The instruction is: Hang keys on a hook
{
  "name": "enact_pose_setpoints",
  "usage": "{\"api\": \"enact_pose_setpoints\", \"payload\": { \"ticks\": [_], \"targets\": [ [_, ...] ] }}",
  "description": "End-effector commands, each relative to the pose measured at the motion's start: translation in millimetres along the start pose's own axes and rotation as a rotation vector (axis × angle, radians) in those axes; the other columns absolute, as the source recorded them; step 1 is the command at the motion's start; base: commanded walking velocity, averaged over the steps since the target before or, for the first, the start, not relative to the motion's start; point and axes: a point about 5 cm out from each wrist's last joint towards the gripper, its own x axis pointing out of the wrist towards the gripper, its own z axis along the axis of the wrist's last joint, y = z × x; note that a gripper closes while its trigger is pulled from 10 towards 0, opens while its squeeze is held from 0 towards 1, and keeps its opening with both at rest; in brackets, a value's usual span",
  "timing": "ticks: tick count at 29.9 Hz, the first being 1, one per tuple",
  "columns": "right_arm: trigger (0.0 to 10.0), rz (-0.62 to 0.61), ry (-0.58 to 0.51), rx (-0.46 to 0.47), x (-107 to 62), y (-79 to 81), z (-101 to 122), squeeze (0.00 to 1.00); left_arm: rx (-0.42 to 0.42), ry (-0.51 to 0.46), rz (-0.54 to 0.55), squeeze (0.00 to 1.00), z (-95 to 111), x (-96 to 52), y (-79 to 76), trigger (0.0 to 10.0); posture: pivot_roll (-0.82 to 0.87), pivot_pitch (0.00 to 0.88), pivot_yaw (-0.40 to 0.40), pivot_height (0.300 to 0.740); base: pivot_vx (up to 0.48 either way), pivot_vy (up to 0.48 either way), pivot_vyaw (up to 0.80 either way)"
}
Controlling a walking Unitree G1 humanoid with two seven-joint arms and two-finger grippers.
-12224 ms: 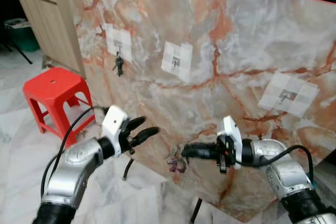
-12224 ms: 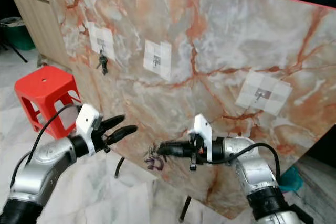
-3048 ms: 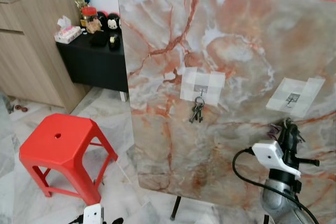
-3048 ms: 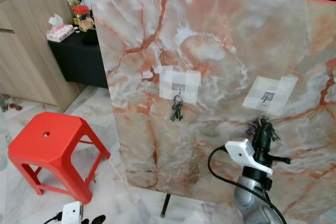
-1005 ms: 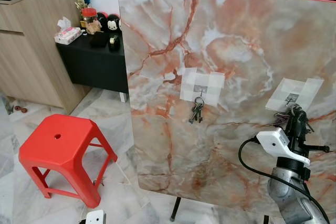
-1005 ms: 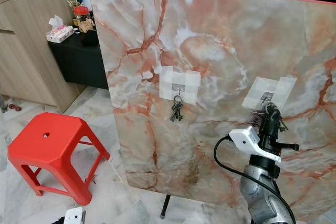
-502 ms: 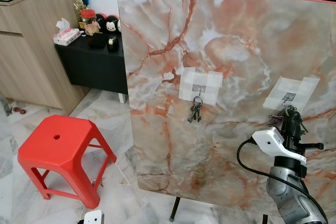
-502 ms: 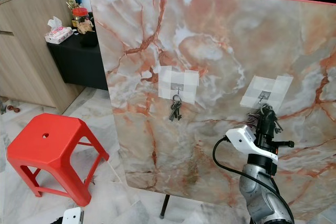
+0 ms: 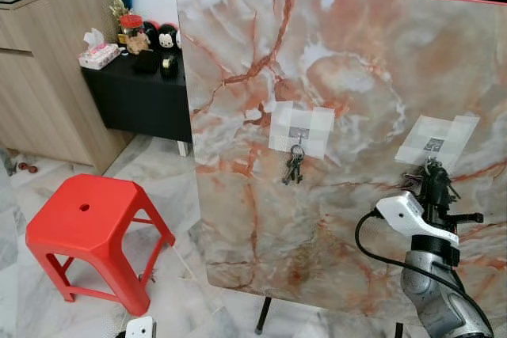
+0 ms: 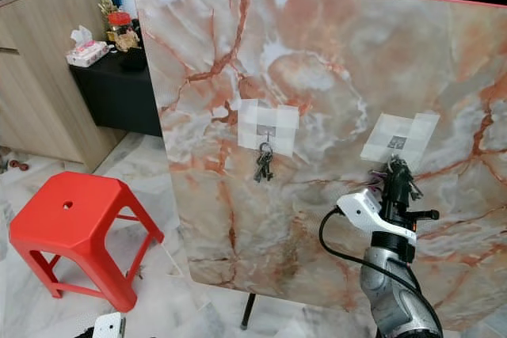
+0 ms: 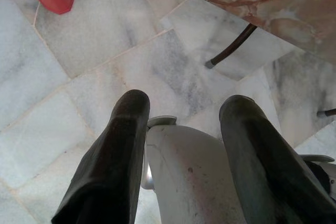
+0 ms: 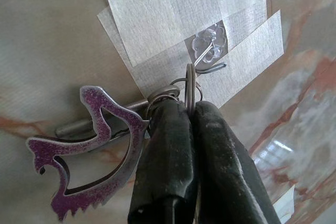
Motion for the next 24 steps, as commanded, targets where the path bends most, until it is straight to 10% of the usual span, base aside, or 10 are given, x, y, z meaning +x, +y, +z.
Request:
{"api": "enact_pose_setpoints", "payload": {
  "ticks": [1, 24],
  "targets": [
    [10.0, 0.002, 0.0, -0.002, 5.3, -2.5, 1, 0.0, 0.009, 0.025, 0.004, 0.0, -5, -1.5, 2.6, 10.0, 0.11, 0.0, -0.068, 0.74, 0.0, 0.0, 0.0],
    [10.0, -0.115, 0.044, 0.042, 2.1, -18.6, -3, 0.0, 0.018, 0.025, -0.003, 0.0, -4, -0.7, 0.6, 10.0, 0.1, 0.0, -0.066, 0.74, 0.0, 0.0, 0.0]
  ]
}}
